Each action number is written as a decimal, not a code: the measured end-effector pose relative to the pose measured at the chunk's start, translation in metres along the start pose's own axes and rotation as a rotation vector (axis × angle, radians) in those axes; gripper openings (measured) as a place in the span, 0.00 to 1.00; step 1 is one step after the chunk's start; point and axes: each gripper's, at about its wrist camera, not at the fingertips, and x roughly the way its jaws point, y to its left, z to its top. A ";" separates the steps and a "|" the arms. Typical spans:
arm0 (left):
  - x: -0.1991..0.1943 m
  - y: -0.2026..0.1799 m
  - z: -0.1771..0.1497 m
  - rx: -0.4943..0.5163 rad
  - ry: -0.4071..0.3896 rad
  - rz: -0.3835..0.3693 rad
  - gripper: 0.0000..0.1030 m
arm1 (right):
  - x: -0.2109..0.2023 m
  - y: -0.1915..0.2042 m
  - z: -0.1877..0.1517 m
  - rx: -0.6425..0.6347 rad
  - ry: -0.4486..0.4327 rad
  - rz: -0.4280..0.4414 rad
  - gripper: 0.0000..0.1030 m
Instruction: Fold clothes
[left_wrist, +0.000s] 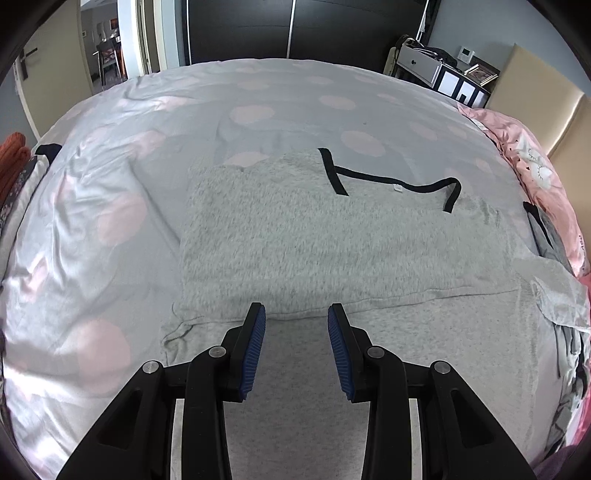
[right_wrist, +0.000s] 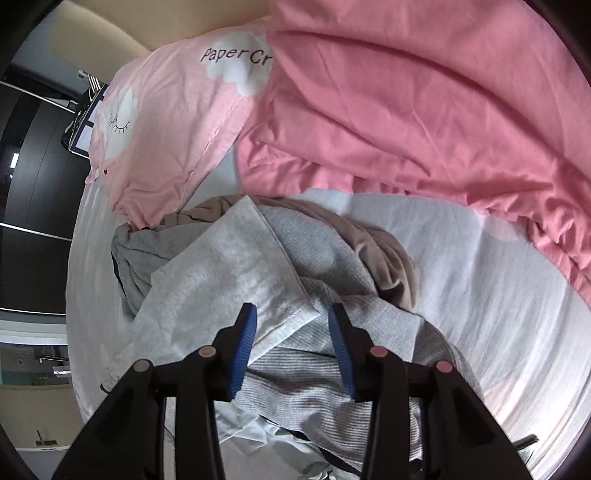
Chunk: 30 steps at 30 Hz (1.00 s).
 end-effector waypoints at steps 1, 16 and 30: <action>0.001 0.000 0.000 0.000 0.001 0.004 0.36 | 0.004 -0.003 -0.001 0.017 0.008 0.018 0.38; -0.004 0.013 0.002 -0.043 0.007 0.001 0.36 | -0.092 0.155 -0.016 -0.295 -0.247 0.053 0.10; -0.030 0.078 0.002 -0.145 0.028 0.040 0.47 | -0.185 0.434 -0.202 -0.794 -0.398 0.200 0.10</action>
